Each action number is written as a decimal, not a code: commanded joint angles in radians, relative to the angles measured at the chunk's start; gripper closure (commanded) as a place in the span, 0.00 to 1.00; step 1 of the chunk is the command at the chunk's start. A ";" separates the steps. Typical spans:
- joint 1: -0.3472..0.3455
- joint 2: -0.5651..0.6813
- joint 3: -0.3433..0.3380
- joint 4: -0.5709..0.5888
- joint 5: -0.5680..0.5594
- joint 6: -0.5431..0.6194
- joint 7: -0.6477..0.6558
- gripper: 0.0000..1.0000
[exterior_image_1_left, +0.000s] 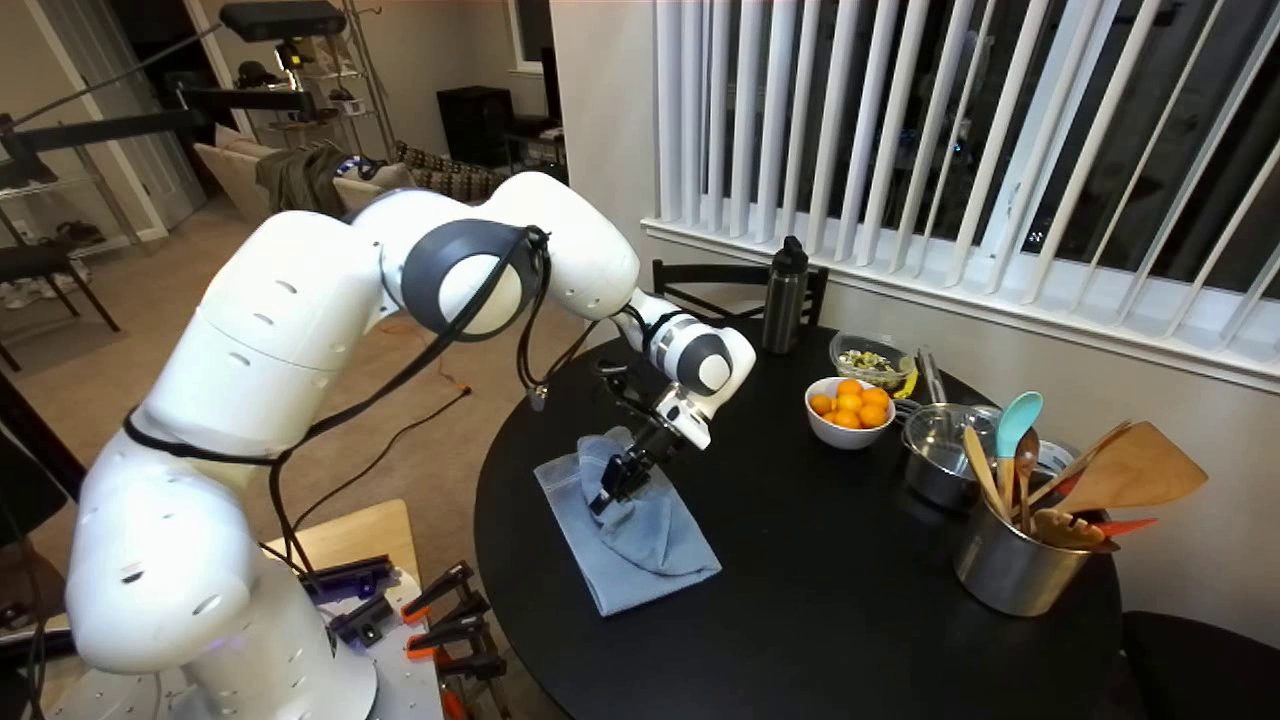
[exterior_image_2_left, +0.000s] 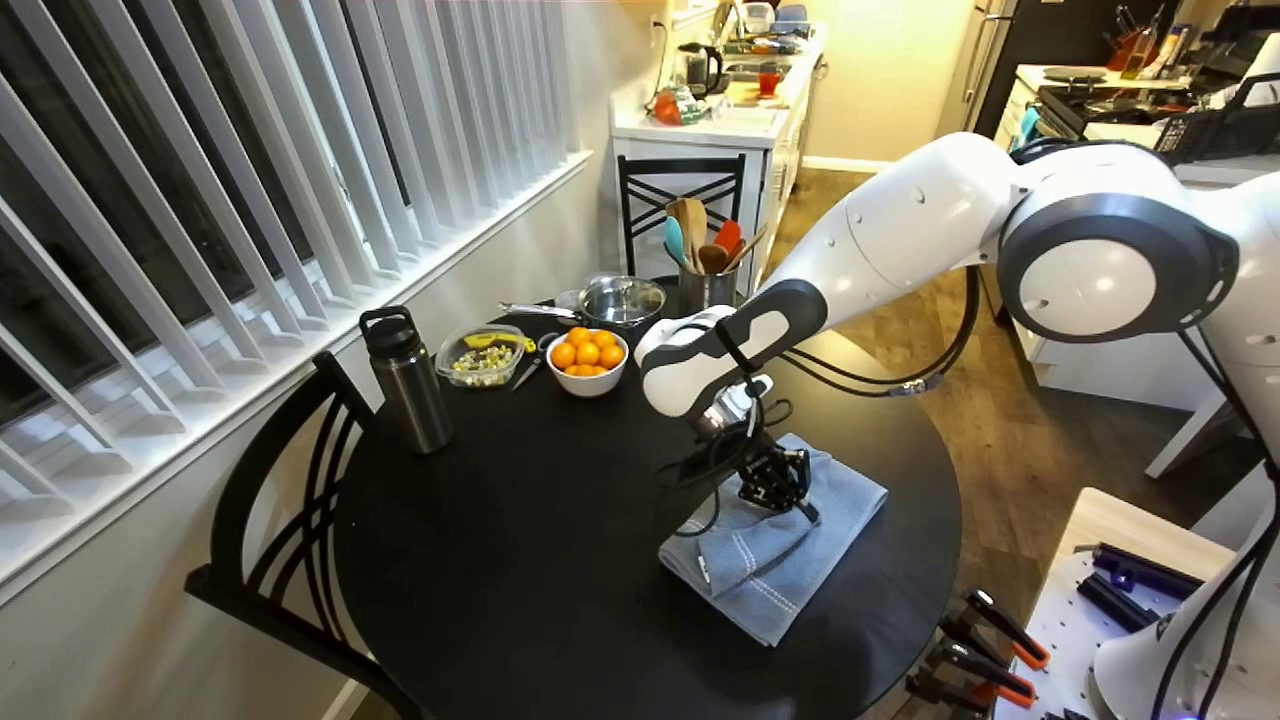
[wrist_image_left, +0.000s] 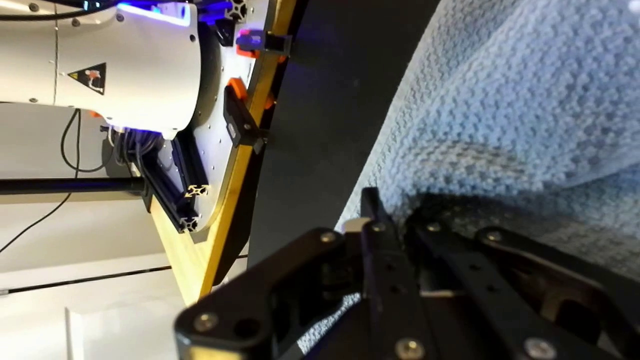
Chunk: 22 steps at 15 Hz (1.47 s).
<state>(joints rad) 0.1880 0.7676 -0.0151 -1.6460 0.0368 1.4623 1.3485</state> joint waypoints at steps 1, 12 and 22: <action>-0.008 -0.009 -0.008 0.010 -0.021 -0.040 -0.065 0.98; -0.001 -0.008 0.010 0.017 -0.024 -0.090 -0.247 0.98; 0.054 0.064 0.006 0.040 -0.010 -0.127 -0.214 0.68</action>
<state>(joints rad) 0.2300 0.8122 -0.0004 -1.6201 0.0293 1.3621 1.1287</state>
